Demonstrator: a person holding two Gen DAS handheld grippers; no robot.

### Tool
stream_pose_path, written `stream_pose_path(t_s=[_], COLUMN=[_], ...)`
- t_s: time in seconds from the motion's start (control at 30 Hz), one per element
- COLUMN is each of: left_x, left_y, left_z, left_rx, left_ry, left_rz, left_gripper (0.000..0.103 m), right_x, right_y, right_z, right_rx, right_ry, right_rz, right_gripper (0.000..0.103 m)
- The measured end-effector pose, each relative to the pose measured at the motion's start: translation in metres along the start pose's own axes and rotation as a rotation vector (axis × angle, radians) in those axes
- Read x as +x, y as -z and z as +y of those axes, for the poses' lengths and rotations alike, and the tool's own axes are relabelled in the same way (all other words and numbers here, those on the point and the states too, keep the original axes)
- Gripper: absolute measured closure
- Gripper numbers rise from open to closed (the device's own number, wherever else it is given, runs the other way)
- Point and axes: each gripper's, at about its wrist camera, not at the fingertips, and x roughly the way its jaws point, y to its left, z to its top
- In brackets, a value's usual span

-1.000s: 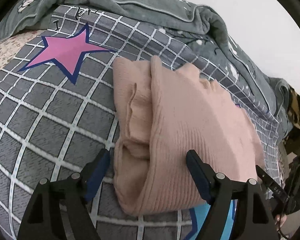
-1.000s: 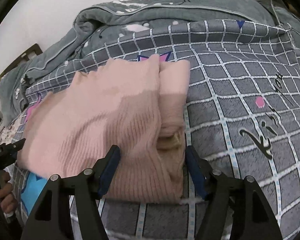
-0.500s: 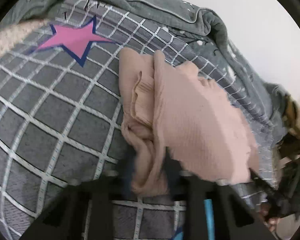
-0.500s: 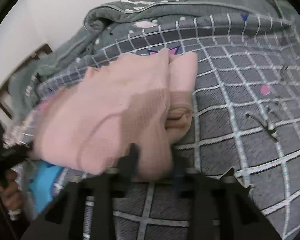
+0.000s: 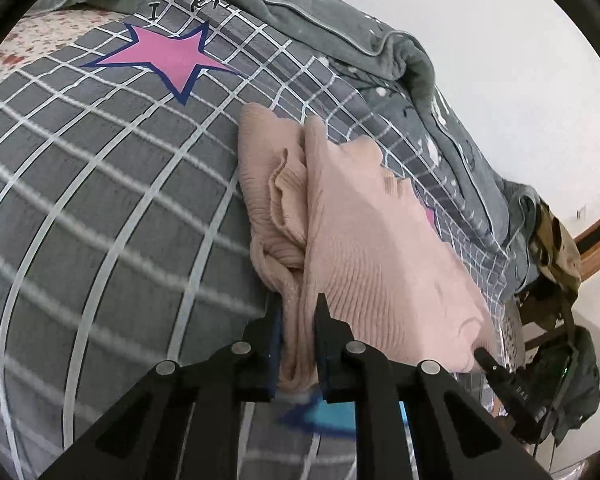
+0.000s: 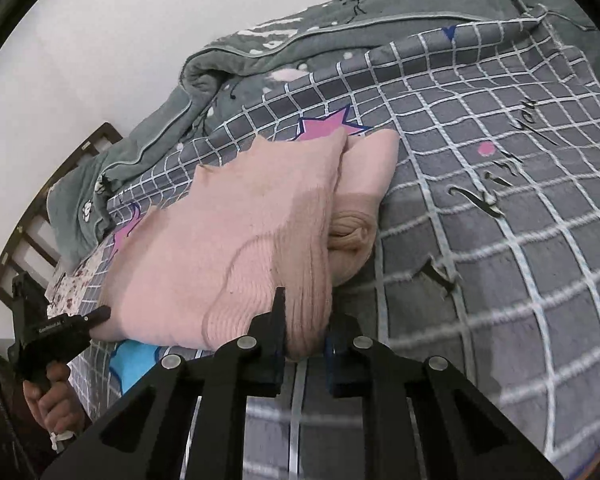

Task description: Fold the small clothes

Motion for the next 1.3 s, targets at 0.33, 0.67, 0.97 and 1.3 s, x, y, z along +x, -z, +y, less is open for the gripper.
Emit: stream_pose_path(t_s=[0.33, 0.67, 0.97, 1.3], left_x=[-0.043, -0.062, -0.067, -0.007], left_y=[0.055, 0.078, 0.057, 0.017], left_z=[-0.007, 0.004, -0.003, 0.003], left_rx=[0.038, 0.036, 0.106, 0.096], left_ry=[-0.023, -0.051, -0.062, -0.047], left_rz=[0.012, -0.007, -0.066, 0.016], left_gripper=[0.089, 0.08, 0.038, 0.038], right_x=[-0.054, -0.069, -0.098, -0.031], right_y=[0.052, 0.074, 0.074, 0.088], right_z=[-0.001, -0.006, 0.053, 0.113], right_rx=[-0.013, 0.014, -0.249, -0.285], right_ry=[0.011, 0.052, 0.175, 0.057], right_rz=[-0.005, 0.02, -0.116, -0.083], right_gripper=[0.088, 0.075, 0.073, 0.073])
